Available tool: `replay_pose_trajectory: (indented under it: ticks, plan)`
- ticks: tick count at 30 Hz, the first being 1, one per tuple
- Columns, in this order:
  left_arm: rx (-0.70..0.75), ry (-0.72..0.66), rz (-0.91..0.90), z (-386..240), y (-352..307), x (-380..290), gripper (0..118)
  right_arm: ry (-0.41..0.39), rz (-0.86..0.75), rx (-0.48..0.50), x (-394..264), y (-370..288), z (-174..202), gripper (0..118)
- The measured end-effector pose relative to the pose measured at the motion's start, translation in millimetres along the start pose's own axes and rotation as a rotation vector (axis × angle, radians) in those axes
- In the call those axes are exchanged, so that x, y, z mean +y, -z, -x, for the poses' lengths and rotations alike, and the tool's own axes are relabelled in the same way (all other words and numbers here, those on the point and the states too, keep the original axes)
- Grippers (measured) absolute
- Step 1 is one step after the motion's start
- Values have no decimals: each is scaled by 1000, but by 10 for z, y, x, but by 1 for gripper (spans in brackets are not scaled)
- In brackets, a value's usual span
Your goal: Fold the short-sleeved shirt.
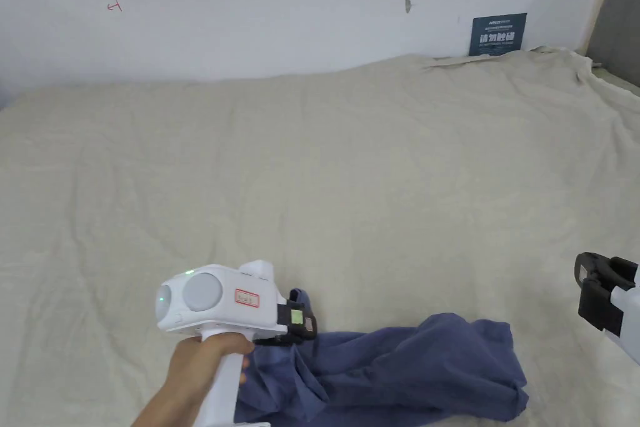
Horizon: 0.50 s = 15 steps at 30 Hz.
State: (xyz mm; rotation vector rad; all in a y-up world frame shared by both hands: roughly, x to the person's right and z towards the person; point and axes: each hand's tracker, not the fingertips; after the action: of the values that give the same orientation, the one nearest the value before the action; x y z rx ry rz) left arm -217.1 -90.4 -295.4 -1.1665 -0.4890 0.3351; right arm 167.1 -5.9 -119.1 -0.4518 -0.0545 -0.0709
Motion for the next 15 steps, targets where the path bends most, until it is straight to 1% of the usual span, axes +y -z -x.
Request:
replay_pose_trajectory:
  ticks: [4, 8, 9, 11, 12, 13, 14, 15]
  plan:
    - [-26, -18, 35, -127, 314, -38, 1, -1, -1, -13, 2, -36, -54, 0]
    - [4, -10, 52, -192, 512, -82, 2, 2, -1, -25, -4, -57, -100, 0]
    - [18, -5, 51, -190, 543, -83, 5, 3, 1, -27, -7, -61, -112, 0]
    - [33, 3, 52, -214, 570, -101, 18, 5, 2, -30, -15, -66, -124, 0]
    - [35, 8, 49, -214, 562, -100, 21, 6, 4, -31, -21, -66, -131, 0]
    - [43, 12, 46, -222, 555, -90, 21, 6, 6, -32, -26, -65, -135, 0]
    - [45, 13, 45, -253, 522, -93, 37, 7, 7, -32, -29, -63, -137, 0]
    - [41, 21, 42, -277, 485, -94, 58, 8, 9, -32, -32, -61, -137, 0]
